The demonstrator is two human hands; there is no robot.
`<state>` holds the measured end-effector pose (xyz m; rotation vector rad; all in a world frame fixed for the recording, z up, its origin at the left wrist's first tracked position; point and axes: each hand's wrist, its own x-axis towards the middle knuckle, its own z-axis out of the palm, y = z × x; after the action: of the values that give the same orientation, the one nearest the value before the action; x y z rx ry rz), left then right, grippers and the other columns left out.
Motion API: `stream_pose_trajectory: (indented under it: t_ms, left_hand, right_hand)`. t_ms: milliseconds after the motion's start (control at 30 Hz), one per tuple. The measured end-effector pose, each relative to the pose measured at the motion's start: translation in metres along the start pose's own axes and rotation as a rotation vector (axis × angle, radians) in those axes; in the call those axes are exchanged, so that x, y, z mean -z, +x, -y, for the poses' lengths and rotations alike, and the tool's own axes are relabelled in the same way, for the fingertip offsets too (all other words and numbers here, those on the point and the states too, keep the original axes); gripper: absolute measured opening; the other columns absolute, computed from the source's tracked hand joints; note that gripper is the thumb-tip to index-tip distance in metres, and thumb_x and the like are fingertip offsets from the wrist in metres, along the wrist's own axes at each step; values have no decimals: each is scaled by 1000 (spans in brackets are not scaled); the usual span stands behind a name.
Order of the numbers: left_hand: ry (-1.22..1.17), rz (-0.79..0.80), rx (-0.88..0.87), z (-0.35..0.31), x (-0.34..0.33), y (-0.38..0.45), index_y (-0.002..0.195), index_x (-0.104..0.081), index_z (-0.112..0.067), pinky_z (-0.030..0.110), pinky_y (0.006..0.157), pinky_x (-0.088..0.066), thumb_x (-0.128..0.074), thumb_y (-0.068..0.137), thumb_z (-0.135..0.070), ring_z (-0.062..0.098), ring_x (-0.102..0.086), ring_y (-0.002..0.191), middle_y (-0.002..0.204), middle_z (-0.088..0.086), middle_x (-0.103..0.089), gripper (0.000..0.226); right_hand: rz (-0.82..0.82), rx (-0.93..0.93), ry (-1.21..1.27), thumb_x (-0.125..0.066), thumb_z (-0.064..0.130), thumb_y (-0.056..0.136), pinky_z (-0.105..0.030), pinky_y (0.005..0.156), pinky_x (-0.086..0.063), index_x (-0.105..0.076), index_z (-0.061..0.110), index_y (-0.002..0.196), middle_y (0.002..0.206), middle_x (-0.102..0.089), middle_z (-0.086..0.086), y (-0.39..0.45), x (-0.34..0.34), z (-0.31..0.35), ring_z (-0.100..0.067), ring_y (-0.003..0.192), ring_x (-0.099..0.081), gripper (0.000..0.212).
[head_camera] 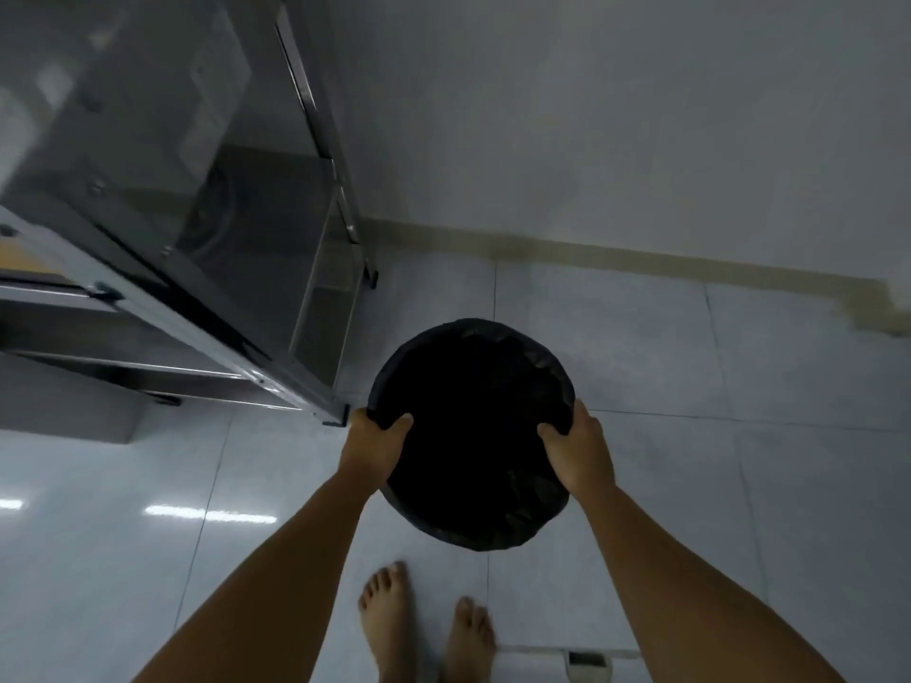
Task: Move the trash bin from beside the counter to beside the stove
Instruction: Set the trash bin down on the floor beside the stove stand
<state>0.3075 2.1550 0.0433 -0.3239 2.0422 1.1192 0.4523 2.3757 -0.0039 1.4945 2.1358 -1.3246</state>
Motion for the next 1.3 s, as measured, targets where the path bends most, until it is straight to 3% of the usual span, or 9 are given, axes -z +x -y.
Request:
stream_pose_trajectory:
  t_ms: [233,333,500,567,667,733,867,1300]
  left_hand:
    - [65,-34,20,41,-31,119,140,-44,-5,49,105,-49,-63,92,-33,40,-58,123,131,18,-61,59]
    - [69,-52,7,55,-45,147,137,-45,-5,48,101,-52,-62,92,-31,39,-60,120,125,15,-62,55]
    - [96,-173,-59,67,-61,163,143,-33,-11,52,103,-52,-55,95,-40,41,-56,127,138,16,-55,61]
    - [237,-223,-193,75,-64,163,153,-20,-19,55,110,-45,-42,95,-55,40,-44,141,154,14,-42,71]
    - [462,-266,-345,91,-70,168,160,-4,-18,47,126,-17,-23,99,-56,27,-12,157,170,6,-9,75]
    - [486,-304,-388,93,-73,176,160,-4,-16,43,128,-10,-19,99,-54,21,-7,157,170,4,-6,74]
    - [486,-333,-399,85,-75,199,160,-7,-18,44,127,-12,-15,98,-55,22,-11,157,170,3,-11,73]
    - [479,-317,-438,0,-78,274,160,-9,-14,43,127,-10,-25,103,-41,27,-11,157,169,6,-11,65]
  right_hand:
    - [-44,55,-80,-54,45,85,-53,105,-46,-30,27,153,140,-48,-10,84,-54,-14,-33,128,-51,74]
    - [-96,88,-124,-54,41,87,-53,102,-48,-31,25,152,139,-48,-11,109,-66,-24,-33,127,-51,71]
    - [-278,193,-228,-52,40,95,-48,102,-48,-28,17,156,153,-41,-10,119,-88,-36,-32,135,-45,70]
    - [-305,248,-269,-49,43,97,-46,109,-43,-19,14,159,163,-27,-9,115,-101,-43,-31,144,-37,74]
    - [-360,257,-258,-47,45,98,-46,109,-43,-12,13,160,167,-17,-7,115,-118,-55,-32,148,-32,78]
    - [-416,272,-249,-48,43,97,-45,106,-45,-15,12,159,166,-20,-7,123,-122,-57,-32,147,-34,76]
    - [-430,287,-275,-49,40,98,-39,104,-44,-16,12,159,166,-20,-6,143,-121,-46,-29,147,-33,74]
    - [-431,281,-262,-41,46,100,-41,108,-42,-9,16,159,168,-14,-3,223,-101,25,-26,151,-26,74]
